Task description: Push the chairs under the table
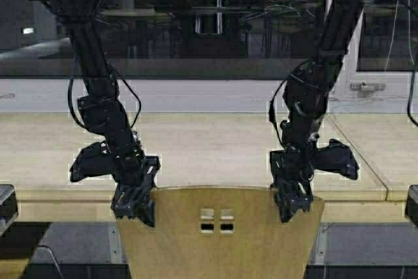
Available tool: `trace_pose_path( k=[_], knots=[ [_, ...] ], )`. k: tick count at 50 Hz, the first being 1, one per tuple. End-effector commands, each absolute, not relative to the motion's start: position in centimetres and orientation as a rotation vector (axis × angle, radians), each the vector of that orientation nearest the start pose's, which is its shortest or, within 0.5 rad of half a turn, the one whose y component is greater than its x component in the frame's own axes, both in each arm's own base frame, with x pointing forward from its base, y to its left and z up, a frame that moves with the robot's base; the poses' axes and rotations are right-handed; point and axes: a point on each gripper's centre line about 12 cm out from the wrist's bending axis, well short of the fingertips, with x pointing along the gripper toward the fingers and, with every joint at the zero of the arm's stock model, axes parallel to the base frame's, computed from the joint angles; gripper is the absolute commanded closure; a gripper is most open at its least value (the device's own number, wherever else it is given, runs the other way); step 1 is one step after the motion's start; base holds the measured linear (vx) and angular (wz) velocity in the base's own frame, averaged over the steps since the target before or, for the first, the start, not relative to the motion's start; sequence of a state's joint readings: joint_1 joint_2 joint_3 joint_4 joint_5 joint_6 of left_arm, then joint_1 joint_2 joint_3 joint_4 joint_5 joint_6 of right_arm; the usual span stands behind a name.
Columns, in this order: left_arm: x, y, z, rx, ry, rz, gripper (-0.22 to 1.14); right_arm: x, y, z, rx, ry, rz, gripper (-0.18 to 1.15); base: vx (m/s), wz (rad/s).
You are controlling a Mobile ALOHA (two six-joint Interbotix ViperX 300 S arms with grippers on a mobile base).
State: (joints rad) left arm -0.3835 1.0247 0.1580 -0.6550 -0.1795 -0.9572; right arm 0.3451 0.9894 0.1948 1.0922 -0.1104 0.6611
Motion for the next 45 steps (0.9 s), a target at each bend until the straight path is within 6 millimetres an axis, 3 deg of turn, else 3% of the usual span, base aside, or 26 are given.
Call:
trace_pose_path(
  k=[1,8,15,20,25,34,45],
  knots=[
    [44.8,-16.7,-11.5,-1.174,0.896,0.501,0.88,45.1,12.7,-12.8,1.27,0.909,-0.697,0.91,0.02,-0.01],
    [44.4,-16.6,-11.4,-1.179,0.899,0.513,0.87,45.0,12.9,-12.8,1.244,0.938,-0.674,0.83,0.01,-0.01],
    [44.2,-16.3,-11.1,-1.195,0.884,0.529,0.82,44.7,12.9,-12.8,1.223,0.965,-0.662,0.52,0.0,0.0],
    [43.9,-16.1,-10.4,-1.176,0.87,0.512,0.66,44.7,12.6,-11.9,1.153,0.975,-0.607,0.23,0.0,0.0],
    [43.8,-15.7,-9.4,-1.161,0.826,0.488,0.38,44.7,12.3,-10.8,1.113,0.953,-0.578,0.06,0.0,0.0],
    [44.3,-15.2,-7.5,-1.16,0.718,0.44,-0.09,44.4,11.4,-10.2,1.137,0.918,-0.61,0.04,0.01,0.0],
    [43.3,-14.7,-5.9,-1.16,0.709,0.44,-0.1,42.4,11.0,-10.0,1.124,0.952,-0.64,0.04,-0.01,0.0]
  ],
)
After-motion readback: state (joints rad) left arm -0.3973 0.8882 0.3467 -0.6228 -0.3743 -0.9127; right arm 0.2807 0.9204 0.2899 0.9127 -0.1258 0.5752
